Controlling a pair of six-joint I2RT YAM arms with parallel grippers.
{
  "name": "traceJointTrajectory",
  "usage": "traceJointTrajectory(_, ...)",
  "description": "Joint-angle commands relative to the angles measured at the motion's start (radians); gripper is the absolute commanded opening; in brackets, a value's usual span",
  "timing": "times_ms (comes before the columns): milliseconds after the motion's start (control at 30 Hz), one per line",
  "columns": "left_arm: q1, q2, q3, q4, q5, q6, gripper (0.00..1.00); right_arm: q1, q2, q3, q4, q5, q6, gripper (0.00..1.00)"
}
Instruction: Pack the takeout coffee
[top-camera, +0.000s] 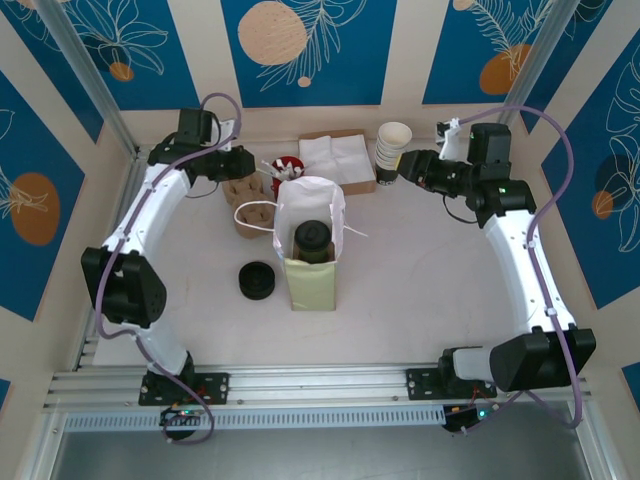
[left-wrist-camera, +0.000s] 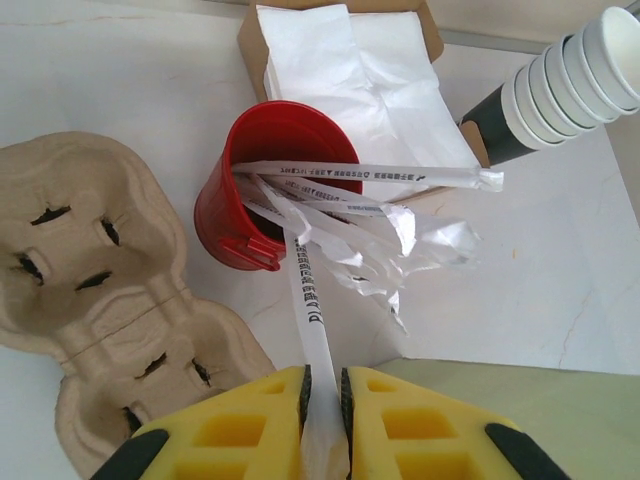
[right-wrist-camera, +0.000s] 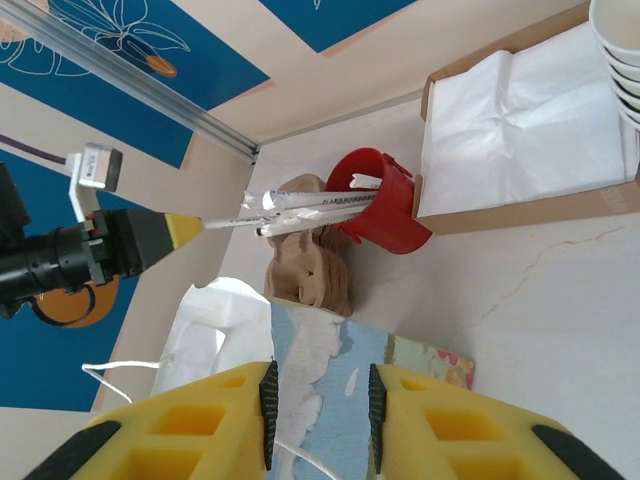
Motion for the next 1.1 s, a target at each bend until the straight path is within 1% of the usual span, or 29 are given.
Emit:
traceJointTrajectory(0,-0.017,-0.058,0.062,-0.109,-0.041,0.044,0.17,-0.009,-0.03,-0.016,0.004,-0.027,-0.027,0.32)
traceJointTrajectory(467,-0.022,-0.197,0.151,-0.289,-0.145,0.073,0.17,-0.023,-0.056,-0.043,0.019,-0.038,-0.033,0.32)
traceJointTrajectory(800,-0.035,-0.328,0.258,-0.401,-0.203,0.075,0.17,-0.025,-0.056,-0.051,0.046,-0.04,-0.043,0.32)
traceJointTrajectory(933,-0.044,-0.378,0.289,-0.416,-0.202,0.071,0.17,-0.025,-0.053,-0.061,0.065,-0.045,-0.042,0.32)
traceJointTrajectory(1067,-0.047,-0.423,0.29,-0.4,-0.198,0.075,0.14,-0.025,-0.05,-0.076,0.084,-0.053,-0.037,0.32)
